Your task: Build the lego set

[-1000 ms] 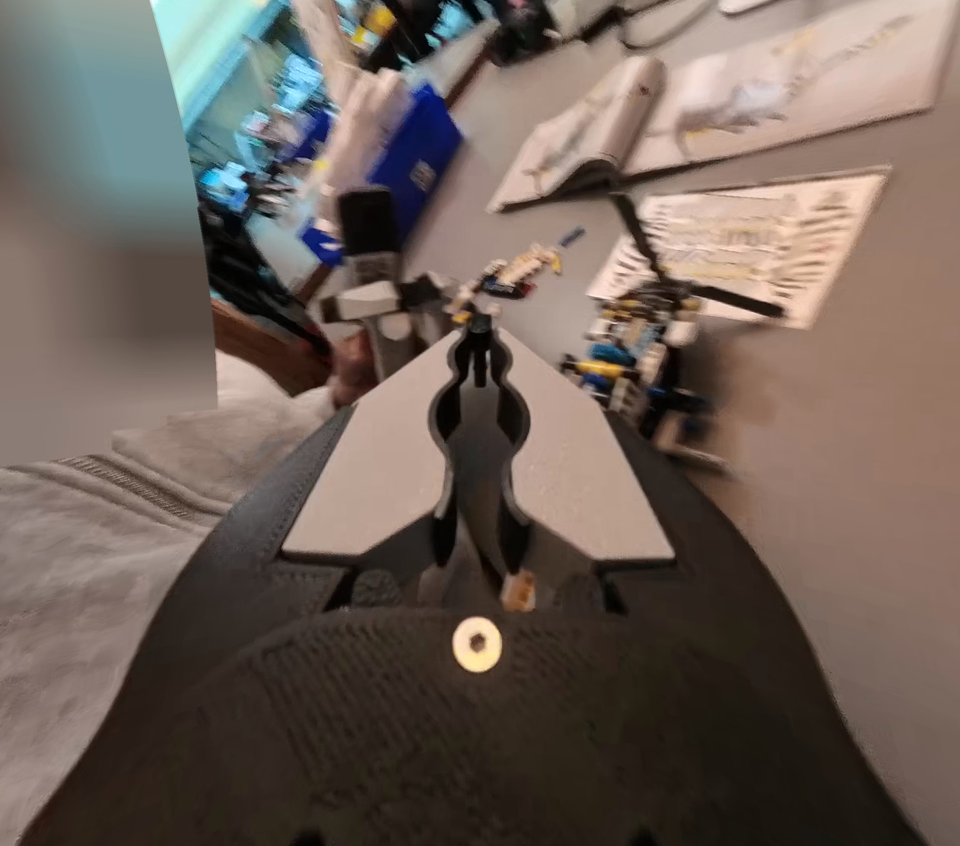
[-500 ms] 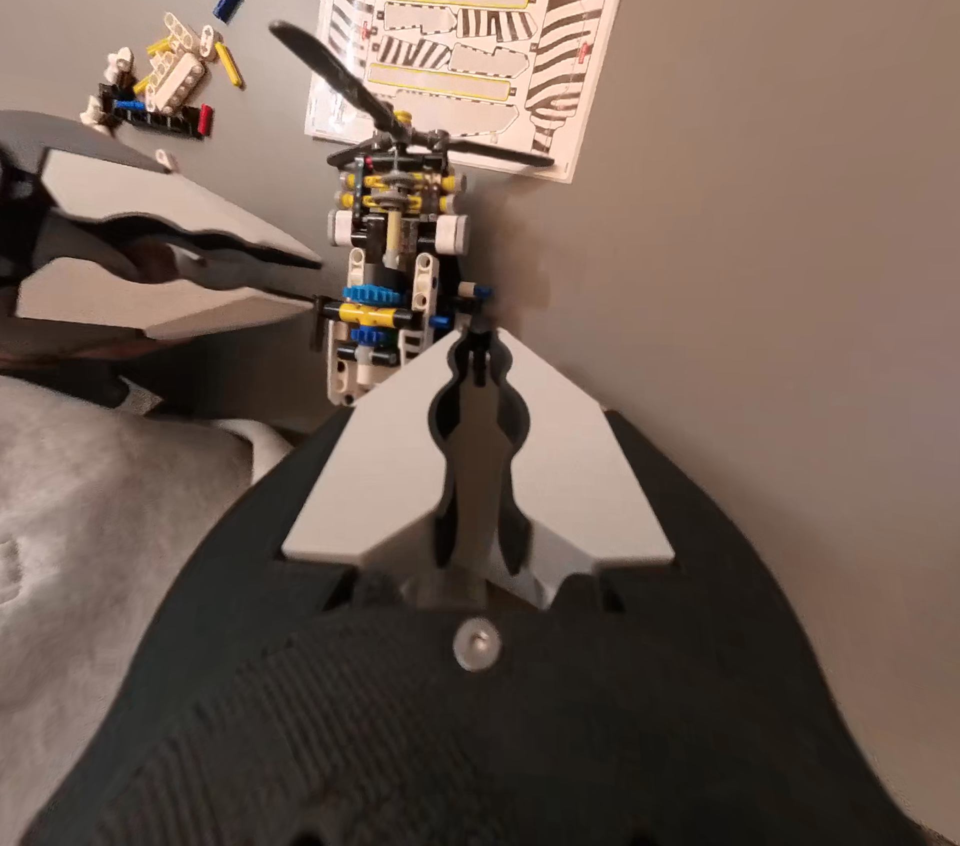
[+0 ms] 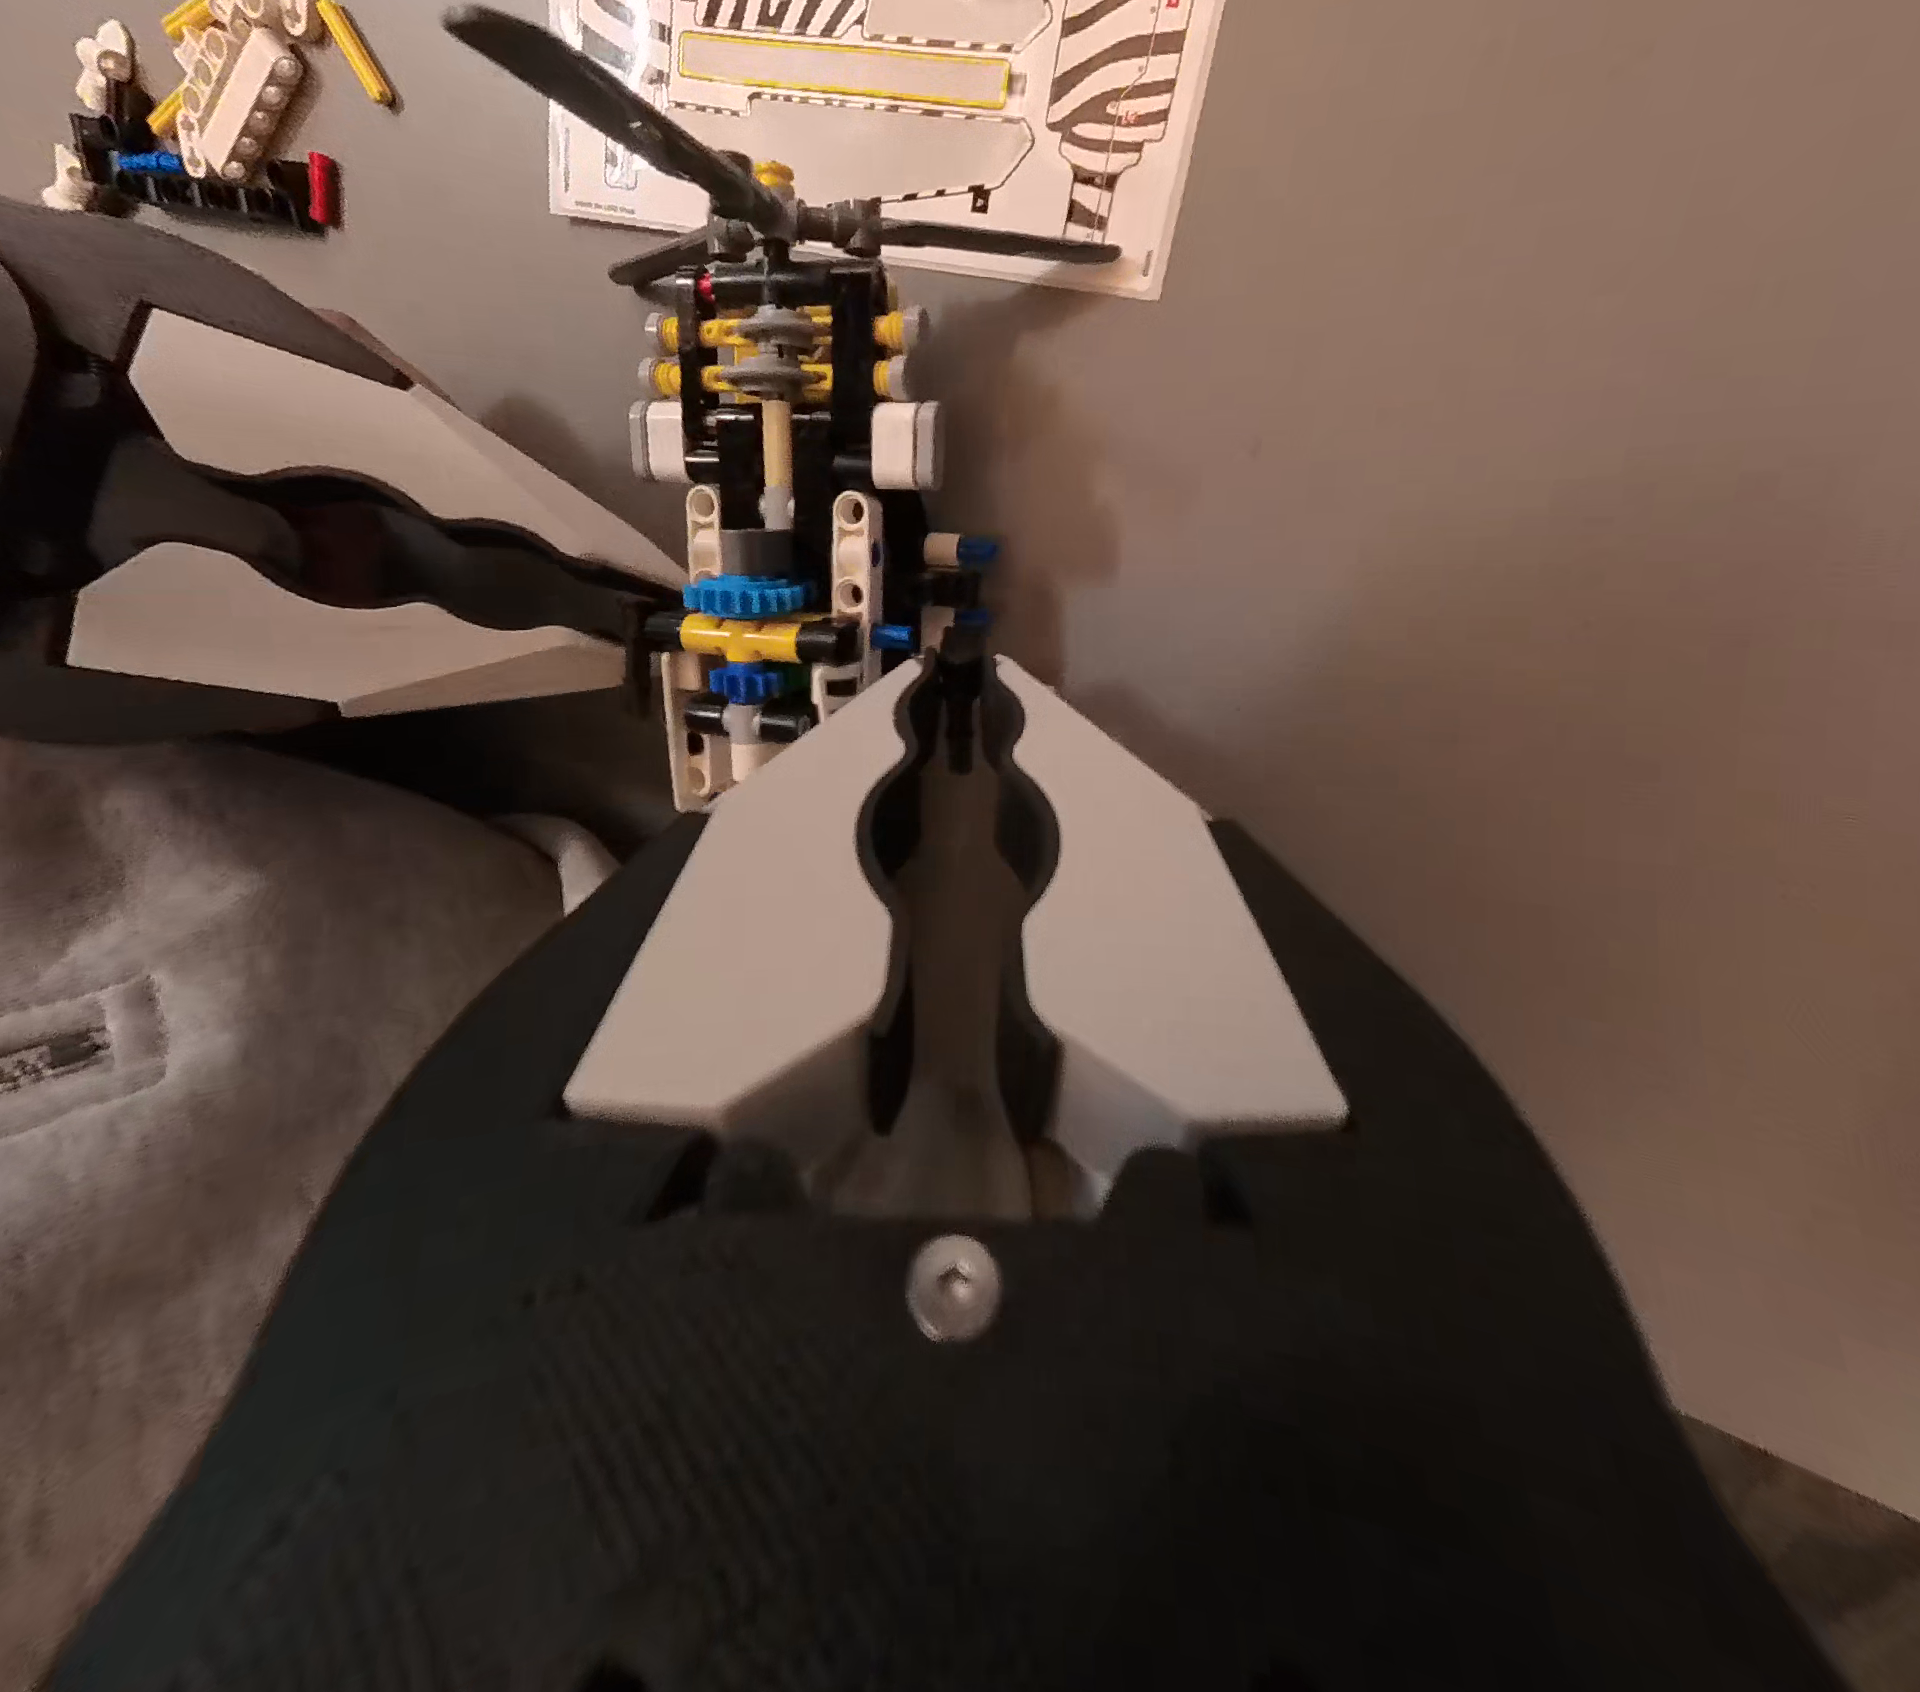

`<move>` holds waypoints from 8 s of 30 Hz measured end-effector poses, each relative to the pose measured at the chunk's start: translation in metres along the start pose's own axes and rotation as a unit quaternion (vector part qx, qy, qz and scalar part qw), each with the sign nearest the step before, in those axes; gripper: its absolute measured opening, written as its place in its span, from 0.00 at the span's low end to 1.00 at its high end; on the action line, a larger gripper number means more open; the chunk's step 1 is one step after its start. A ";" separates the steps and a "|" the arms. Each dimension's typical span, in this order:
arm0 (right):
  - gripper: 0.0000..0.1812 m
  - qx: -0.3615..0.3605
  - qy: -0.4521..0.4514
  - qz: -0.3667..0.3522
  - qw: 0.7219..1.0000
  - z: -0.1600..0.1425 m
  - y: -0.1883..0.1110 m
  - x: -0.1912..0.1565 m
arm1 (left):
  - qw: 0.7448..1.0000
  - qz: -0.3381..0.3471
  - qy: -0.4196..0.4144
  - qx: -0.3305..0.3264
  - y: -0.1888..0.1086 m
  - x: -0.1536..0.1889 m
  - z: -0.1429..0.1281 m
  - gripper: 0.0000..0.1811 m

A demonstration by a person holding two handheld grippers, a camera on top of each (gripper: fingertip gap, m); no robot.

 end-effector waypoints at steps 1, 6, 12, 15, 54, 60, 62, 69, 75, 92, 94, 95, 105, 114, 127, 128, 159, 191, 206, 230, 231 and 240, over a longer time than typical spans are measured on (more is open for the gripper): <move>0.03 -0.002 -0.001 0.001 1.000 0.001 0.001 -0.001 | 1.000 -0.001 0.000 -0.001 0.000 0.000 0.000 0.04; 0.03 -0.017 0.002 -0.002 1.000 0.005 0.002 -0.005 | 1.000 0.000 -0.004 -0.003 0.001 -0.002 0.000 0.03; 0.03 -0.043 -0.032 -0.026 0.998 0.010 0.002 -0.013 | 0.999 -0.014 -0.032 0.001 0.001 -0.007 0.001 0.03; 0.03 -0.048 -0.032 -0.028 0.998 0.011 0.002 -0.014 | 0.999 -0.013 -0.030 0.001 0.001 -0.007 0.001 0.03; 0.02 -0.162 0.000 0.007 0.987 0.029 0.013 -0.005 | 1.000 -0.016 -0.004 -0.002 0.003 -0.006 0.000 0.02; 0.03 -0.165 0.022 0.020 0.986 0.030 0.014 -0.003 | 1.000 -0.017 0.003 -0.006 0.003 -0.005 0.000 0.02; 0.03 -0.168 0.048 0.031 0.984 0.028 0.013 0.001 | 1.000 -0.019 0.006 -0.008 0.003 -0.004 -0.001 0.02; 0.03 -0.179 0.032 0.023 0.983 0.029 0.015 -0.003 | 1.000 -0.017 0.007 -0.006 0.003 -0.005 0.000 0.02; 0.03 -0.194 0.004 0.018 0.981 0.031 0.017 -0.006 | 1.000 -0.013 0.007 -0.001 0.003 -0.005 0.000 0.02; 0.03 -0.223 0.056 0.112 0.967 0.036 0.022 0.010 | 1.000 -0.012 0.006 -0.003 0.003 -0.006 0.000 0.02; 0.03 -0.228 0.058 0.112 0.965 0.036 0.024 0.009 | 1.000 -0.014 0.007 -0.003 0.003 -0.006 0.000 0.01; 0.03 -0.232 0.058 0.113 0.964 0.035 0.024 0.008 | 1.000 -0.015 0.009 -0.004 0.003 -0.006 0.000 0.01; 0.03 -0.244 0.051 0.149 0.957 0.038 0.026 0.010 | 1.000 -0.011 0.007 -0.003 0.002 -0.007 0.000 0.01; 0.03 -0.255 0.057 0.244 0.934 0.038 0.032 0.022 | 1.000 -0.009 0.006 -0.002 0.002 -0.008 0.001 0.01; 0.03 -0.340 -0.010 0.257 0.904 0.051 0.043 0.019 | 1.000 -0.011 0.004 -0.003 0.001 -0.008 0.001 0.01; 0.03 -0.345 -0.014 0.256 0.903 0.051 0.044 0.018 | 1.000 -0.011 0.005 -0.003 0.001 -0.008 0.001 0.01; 0.03 -0.243 -0.039 0.332 0.910 0.037 0.030 0.021 | 1.000 -0.011 -0.001 0.005 0.002 -0.002 0.002 0.01; 0.16 0.184 -0.101 0.048 0.977 -0.030 0.011 0.055 | 0.982 0.189 0.002 0.022 -0.023 -0.030 0.023 0.04; 0.06 0.419 -0.192 0.103 0.881 -0.027 -0.024 0.025 | 0.970 0.080 -0.108 0.201 -0.029 0.046 0.053 0.07; 0.24 0.549 -0.288 0.181 0.763 -0.041 -0.059 0.021 | 0.964 -0.006 -0.101 0.247 0.027 0.067 0.078 0.03; 0.28 0.526 -0.227 0.233 0.786 -0.040 -0.058 0.024 | 0.969 0.016 -0.048 0.241 0.028 0.069 0.079 0.03; 0.15 0.370 0.107 0.566 0.729 -0.044 -0.057 0.039 | 0.925 0.109 0.312 0.185 0.036 0.095 0.076 0.04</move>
Point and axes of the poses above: each gripper's, where its closed fingertips meet, y out along the fingers, z out of its top, x = y × z across the jaws, the point moved 7 cm from there along -y, back along the fingers, and after that the axes turned 11 degrees about x, right-handed, at the moved point
